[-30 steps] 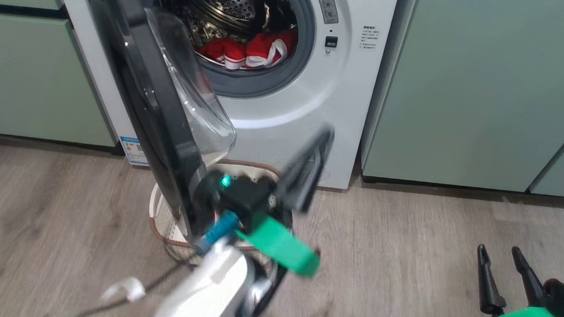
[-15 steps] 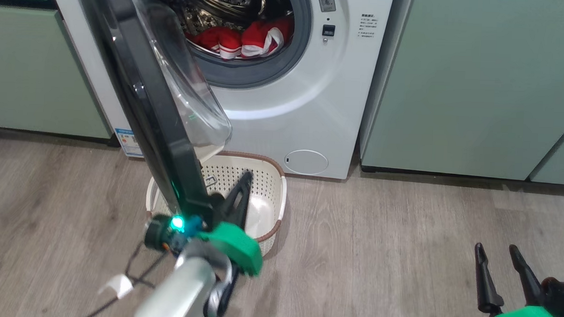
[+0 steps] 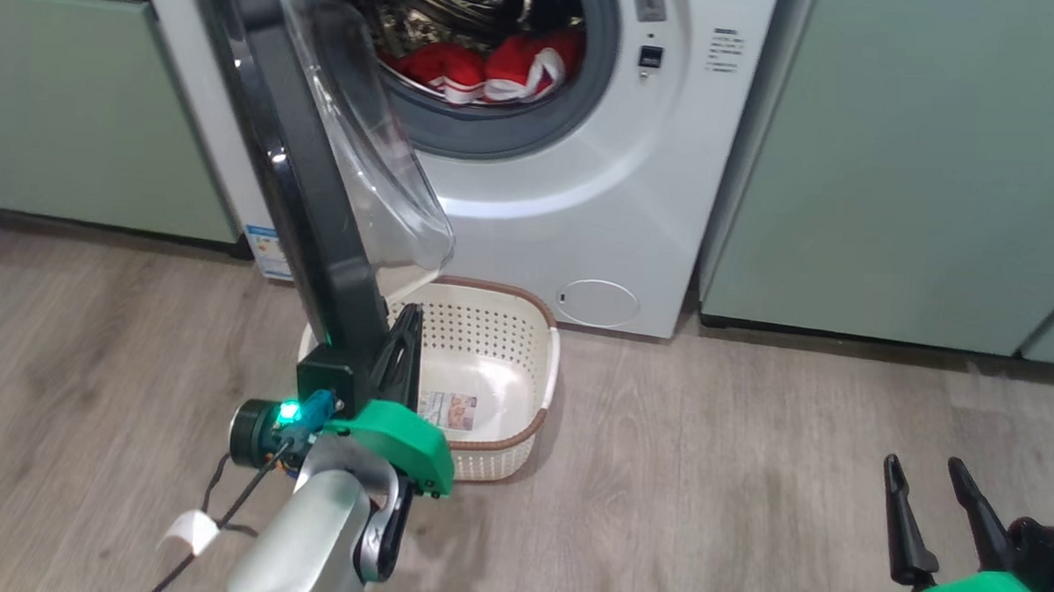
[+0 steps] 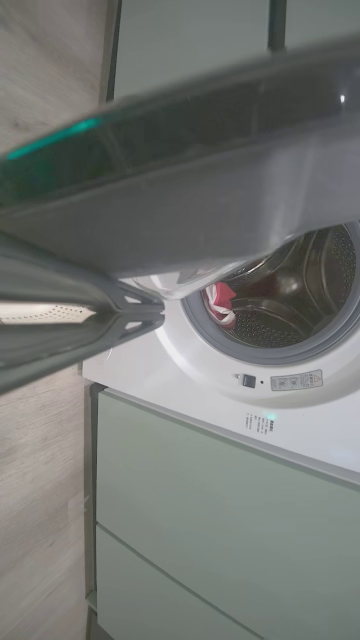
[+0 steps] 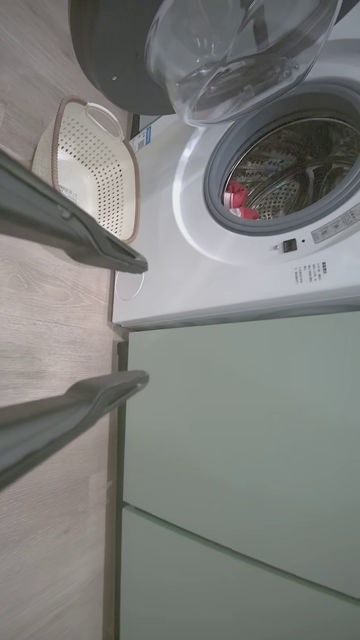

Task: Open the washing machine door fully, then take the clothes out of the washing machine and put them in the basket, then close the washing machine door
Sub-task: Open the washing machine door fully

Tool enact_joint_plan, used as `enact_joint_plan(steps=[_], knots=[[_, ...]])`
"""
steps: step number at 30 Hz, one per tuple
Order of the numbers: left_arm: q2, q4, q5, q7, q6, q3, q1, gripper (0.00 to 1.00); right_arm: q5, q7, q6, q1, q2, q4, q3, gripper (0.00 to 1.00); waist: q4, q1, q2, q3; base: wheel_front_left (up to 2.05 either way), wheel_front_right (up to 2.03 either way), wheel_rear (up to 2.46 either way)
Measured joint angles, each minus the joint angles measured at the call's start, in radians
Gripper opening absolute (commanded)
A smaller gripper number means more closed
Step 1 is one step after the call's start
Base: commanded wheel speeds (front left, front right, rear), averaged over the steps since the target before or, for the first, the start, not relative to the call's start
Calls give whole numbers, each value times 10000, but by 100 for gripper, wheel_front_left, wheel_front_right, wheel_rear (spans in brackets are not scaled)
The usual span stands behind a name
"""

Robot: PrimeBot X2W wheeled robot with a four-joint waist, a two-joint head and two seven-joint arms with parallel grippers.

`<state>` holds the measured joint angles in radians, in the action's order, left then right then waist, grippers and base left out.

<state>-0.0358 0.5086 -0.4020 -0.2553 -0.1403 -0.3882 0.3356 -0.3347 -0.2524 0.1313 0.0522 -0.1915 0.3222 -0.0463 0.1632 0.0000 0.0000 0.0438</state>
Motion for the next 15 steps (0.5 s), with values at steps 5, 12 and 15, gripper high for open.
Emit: enact_joint_plan(steps=[5,12,15], knots=[[54,153,261,0,79,322,-110,0,-12,0,0,-2,6,4,-8,100,378,0,0,16,0,0,0],[21,389,690,2,136,1413,-295,0,-42,0,0,-10,21,15,19,100,1181,0,0,-5,0,0,0],[-59,468,792,0,178,1948,-285,0,-42,0,0,-35,36,17,-23,100,1486,0,0,-47,0,0,0]])
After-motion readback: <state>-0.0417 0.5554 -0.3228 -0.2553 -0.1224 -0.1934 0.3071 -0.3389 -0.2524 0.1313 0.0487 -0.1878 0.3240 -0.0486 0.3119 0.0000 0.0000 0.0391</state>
